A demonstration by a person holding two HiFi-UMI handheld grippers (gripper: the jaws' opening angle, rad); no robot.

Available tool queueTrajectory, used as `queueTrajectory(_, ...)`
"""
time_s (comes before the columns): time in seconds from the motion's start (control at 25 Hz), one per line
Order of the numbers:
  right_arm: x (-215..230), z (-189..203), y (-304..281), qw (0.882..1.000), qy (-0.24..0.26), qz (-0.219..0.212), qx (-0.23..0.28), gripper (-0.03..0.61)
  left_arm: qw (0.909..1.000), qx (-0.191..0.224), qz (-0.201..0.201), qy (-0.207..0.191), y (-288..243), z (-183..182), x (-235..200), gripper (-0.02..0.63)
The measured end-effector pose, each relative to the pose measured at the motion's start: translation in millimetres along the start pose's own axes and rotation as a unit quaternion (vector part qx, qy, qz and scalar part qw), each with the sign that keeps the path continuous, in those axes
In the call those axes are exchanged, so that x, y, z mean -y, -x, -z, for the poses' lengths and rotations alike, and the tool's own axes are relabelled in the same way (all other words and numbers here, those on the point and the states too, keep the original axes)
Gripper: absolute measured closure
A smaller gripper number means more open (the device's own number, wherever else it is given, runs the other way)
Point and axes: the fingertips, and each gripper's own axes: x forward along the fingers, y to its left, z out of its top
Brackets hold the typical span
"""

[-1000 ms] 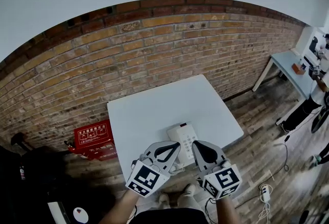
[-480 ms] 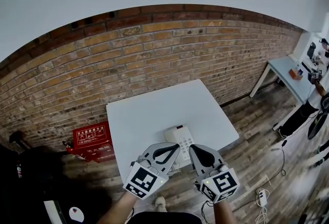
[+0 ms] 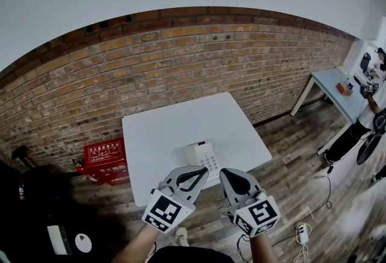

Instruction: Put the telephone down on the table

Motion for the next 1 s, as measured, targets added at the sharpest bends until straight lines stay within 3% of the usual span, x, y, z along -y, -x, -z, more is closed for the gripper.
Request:
queueTrajectory(0.44, -14.6, -2.3, 61.1, 0.999, 0.012, -0.034, 0.016, 0.568, 0.999, 0.005, -0.043, 0.015, 14.9, -19.4, 57.3, 0.607)
queueTrajectory(1.0, -30.3, 1.1, 144.5, 0.998, 0.011, -0.048, 0.036, 0.566, 0.9979, 0.01, -0.064, 0.008, 31.3, -34.1, 138.5, 0.607)
